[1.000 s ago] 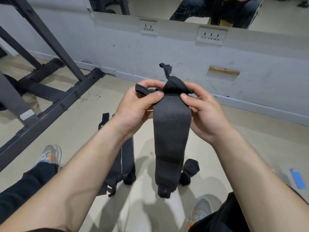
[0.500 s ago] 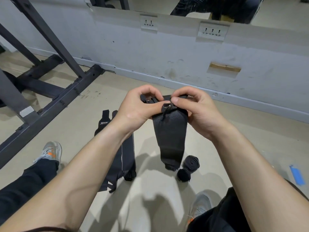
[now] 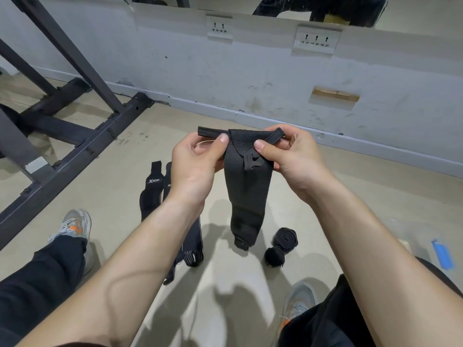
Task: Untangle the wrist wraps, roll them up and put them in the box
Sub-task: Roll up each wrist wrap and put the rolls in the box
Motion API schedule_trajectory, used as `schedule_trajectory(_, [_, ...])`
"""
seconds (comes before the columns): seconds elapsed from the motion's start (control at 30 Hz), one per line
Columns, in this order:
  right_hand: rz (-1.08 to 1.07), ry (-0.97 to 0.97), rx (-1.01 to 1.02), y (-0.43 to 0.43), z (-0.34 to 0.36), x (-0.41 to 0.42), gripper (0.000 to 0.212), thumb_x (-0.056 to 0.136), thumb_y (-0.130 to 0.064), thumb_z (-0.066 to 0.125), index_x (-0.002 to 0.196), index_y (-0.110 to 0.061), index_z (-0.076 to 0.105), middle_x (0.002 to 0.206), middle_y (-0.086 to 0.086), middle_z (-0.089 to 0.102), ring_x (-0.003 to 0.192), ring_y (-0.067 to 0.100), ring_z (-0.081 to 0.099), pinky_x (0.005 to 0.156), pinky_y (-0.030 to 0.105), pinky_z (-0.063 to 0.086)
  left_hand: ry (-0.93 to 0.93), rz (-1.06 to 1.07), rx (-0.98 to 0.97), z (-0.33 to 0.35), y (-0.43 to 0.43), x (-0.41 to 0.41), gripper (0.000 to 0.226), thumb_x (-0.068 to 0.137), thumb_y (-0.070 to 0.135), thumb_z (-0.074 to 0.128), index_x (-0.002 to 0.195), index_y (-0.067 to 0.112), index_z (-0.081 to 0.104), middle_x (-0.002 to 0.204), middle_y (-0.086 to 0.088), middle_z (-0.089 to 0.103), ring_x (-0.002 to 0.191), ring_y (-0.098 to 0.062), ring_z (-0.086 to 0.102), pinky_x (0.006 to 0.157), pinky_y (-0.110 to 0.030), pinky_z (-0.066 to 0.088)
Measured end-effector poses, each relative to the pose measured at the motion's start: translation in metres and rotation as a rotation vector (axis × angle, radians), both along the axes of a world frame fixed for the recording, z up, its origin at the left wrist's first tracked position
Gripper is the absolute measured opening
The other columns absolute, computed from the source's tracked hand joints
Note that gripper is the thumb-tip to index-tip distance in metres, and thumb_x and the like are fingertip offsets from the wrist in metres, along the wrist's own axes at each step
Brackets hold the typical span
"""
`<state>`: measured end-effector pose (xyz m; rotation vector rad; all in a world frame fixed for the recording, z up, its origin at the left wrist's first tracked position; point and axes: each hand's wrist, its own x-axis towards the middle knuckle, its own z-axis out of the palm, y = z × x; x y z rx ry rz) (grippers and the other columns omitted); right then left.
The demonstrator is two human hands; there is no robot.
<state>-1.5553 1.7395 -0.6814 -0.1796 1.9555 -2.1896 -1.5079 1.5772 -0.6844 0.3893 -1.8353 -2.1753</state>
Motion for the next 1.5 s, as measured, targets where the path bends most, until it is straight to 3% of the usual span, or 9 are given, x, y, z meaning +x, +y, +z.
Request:
schedule_trajectory(0.1, [-0.026, 0.050, 0.074, -0.002, 0.001, 0.001, 0.023, 0.088, 0.003, 0.073, 0.088, -0.017, 0.062, 0.078, -0.004, 0.070, 0.063, 0.001, 0.066, 0.059, 0.013, 0.049, 0.022, 0.057, -0.053, -0.002, -0.001, 0.001, 0.008, 0.097, 0.005, 0.067, 0.105, 0.004, 0.067, 0.086, -0.008, 0.077, 0.083, -0.022, 0.074, 0.076, -0.033, 0.061])
schedule_trajectory(0.37, [-0.040, 0.096, 0.094, 0.002, 0.000, 0.000, 0.020, 0.084, 0.000, 0.080, 0.091, -0.015, 0.067, 0.086, 0.005, 0.071, 0.081, 0.016, 0.067, 0.082, 0.033, 0.058, 0.158, -0.023, -0.299, -0.002, -0.005, 0.006, 0.020, 0.091, 0.003, 0.070, 0.093, 0.022, 0.073, 0.087, 0.009, 0.075, 0.084, -0.009, 0.071, 0.083, -0.025, 0.057])
schedule_trajectory(0.47, [-0.030, 0.108, 0.092, 0.003, -0.001, 0.000, 0.020, 0.084, 0.001, 0.079, 0.091, -0.014, 0.066, 0.084, 0.003, 0.071, 0.080, 0.016, 0.067, 0.080, 0.031, 0.057, 0.144, -0.038, -0.253, -0.003, -0.006, 0.008, 0.015, 0.092, 0.010, 0.071, 0.092, 0.023, 0.078, 0.084, 0.010, 0.077, 0.082, -0.010, 0.072, 0.085, -0.033, 0.059])
schedule_trajectory(0.57, [0.020, 0.126, 0.064, 0.002, 0.000, 0.002, 0.022, 0.085, 0.005, 0.077, 0.091, -0.013, 0.066, 0.077, -0.005, 0.073, 0.076, 0.010, 0.069, 0.074, 0.024, 0.057, 0.149, -0.025, -0.273, 0.000, -0.005, 0.007, 0.017, 0.087, 0.003, 0.079, 0.090, 0.019, 0.074, 0.081, 0.011, 0.073, 0.071, -0.003, 0.066, 0.073, -0.017, 0.052])
schedule_trajectory(0.73, [0.107, 0.148, 0.006, 0.002, 0.001, 0.002, 0.025, 0.086, 0.009, 0.072, 0.091, -0.013, 0.064, 0.076, -0.008, 0.070, 0.074, 0.008, 0.067, 0.071, 0.023, 0.056, 0.109, -0.155, -0.217, 0.002, -0.008, 0.002, 0.029, 0.093, 0.001, 0.071, 0.116, 0.016, 0.061, 0.091, 0.002, 0.065, 0.071, 0.001, 0.064, 0.072, -0.014, 0.051])
schedule_trajectory(0.9, [0.145, 0.157, 0.057, 0.001, -0.001, 0.000, 0.022, 0.089, 0.003, 0.072, 0.092, -0.017, 0.062, 0.075, -0.010, 0.067, 0.065, 0.010, 0.062, 0.060, 0.024, 0.053, 0.120, -0.238, -0.333, -0.001, -0.012, -0.001, 0.013, 0.100, 0.008, 0.064, 0.100, 0.020, 0.062, 0.071, 0.011, 0.069, 0.066, -0.006, 0.062, 0.064, -0.020, 0.050])
schedule_trajectory(1.1, [0.236, 0.260, 0.099, 0.000, -0.004, -0.001, 0.015, 0.094, -0.005, 0.066, 0.097, -0.019, 0.061, 0.072, -0.006, 0.059, 0.051, 0.012, 0.050, 0.044, 0.026, 0.040, 0.123, -0.252, -0.226, -0.003, -0.014, 0.004, 0.018, 0.096, 0.004, 0.068, 0.097, 0.021, 0.061, 0.077, -0.005, 0.073, 0.067, -0.019, 0.067, 0.065, -0.029, 0.053])
schedule_trajectory(1.3, [0.373, 0.140, -0.158, 0.004, -0.003, -0.004, 0.018, 0.087, -0.003, 0.066, 0.091, -0.020, 0.067, 0.084, 0.003, 0.061, 0.066, 0.014, 0.058, 0.060, 0.026, 0.045, 0.037, -0.413, -0.053, 0.011, -0.023, 0.003, 0.026, 0.077, 0.007, 0.076, 0.071, 0.031, 0.068, 0.082, -0.009, 0.072, 0.073, -0.026, 0.067, 0.073, -0.036, 0.054])
schedule_trajectory(1.5, [0.293, 0.426, 0.190, 0.005, 0.002, -0.001, 0.027, 0.087, 0.005, 0.065, 0.087, -0.022, 0.063, 0.077, -0.014, 0.066, 0.077, 0.005, 0.060, 0.072, 0.020, 0.048, -0.119, -0.519, 0.183, 0.014, -0.026, 0.009, 0.019, 0.070, 0.002, 0.070, 0.068, 0.020, 0.076, 0.076, -0.006, 0.074, 0.067, -0.015, 0.073, 0.063, -0.024, 0.059])
